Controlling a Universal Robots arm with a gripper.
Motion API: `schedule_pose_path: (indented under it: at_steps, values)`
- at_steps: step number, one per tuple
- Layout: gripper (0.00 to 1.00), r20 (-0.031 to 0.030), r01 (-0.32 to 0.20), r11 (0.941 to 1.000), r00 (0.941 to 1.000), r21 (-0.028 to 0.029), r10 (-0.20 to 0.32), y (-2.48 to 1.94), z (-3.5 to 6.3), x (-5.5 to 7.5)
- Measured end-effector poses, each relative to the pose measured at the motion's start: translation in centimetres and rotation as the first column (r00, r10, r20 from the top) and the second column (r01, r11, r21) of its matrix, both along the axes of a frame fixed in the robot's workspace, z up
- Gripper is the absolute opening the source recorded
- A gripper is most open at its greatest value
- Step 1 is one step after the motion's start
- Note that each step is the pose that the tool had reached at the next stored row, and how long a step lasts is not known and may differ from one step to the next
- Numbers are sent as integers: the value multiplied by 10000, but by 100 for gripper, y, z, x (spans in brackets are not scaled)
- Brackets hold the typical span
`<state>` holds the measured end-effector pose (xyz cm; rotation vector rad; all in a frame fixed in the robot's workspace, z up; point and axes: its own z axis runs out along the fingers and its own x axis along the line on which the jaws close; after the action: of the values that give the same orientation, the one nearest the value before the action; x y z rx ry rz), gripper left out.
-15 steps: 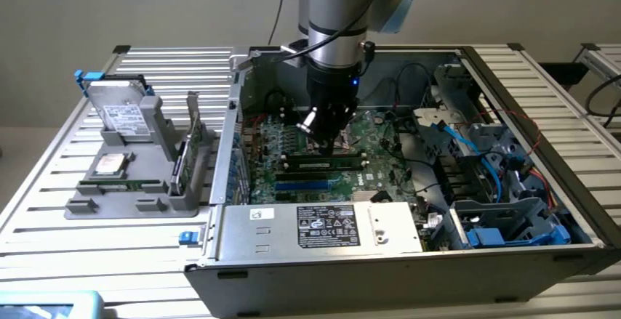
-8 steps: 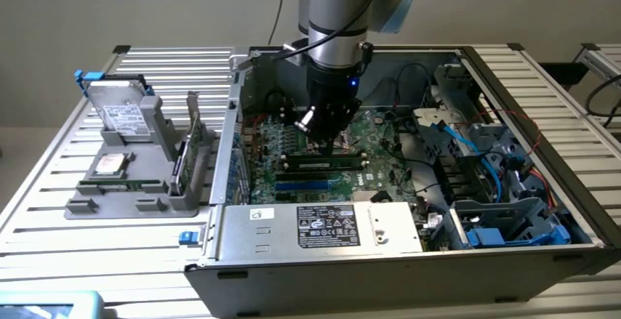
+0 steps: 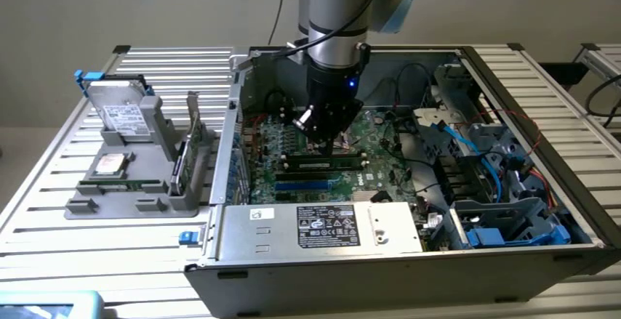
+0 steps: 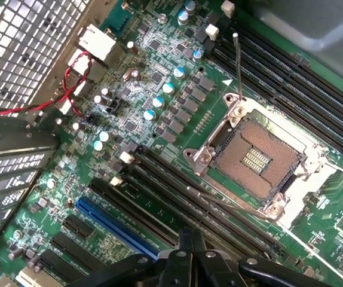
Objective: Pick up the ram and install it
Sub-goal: 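Press down the ram until it locks into place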
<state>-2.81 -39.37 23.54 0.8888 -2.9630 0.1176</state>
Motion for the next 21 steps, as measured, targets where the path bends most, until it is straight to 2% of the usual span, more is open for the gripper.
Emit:
schedule_pose_path:
  at_steps: [5, 10, 16, 21]
  values:
    - [11, 42, 546, 9985, 9985, 1, -546, 0, 0, 0]
    - [11, 93, 1080, 9941, 9941, 5, -1080, 0, 0, 0]
    - [11, 163, 1684, 9857, 9856, 16, -1684, 0, 0, 0]
    - [11, 212, 2194, 9756, 9754, 24, -2194, 0, 0, 0]
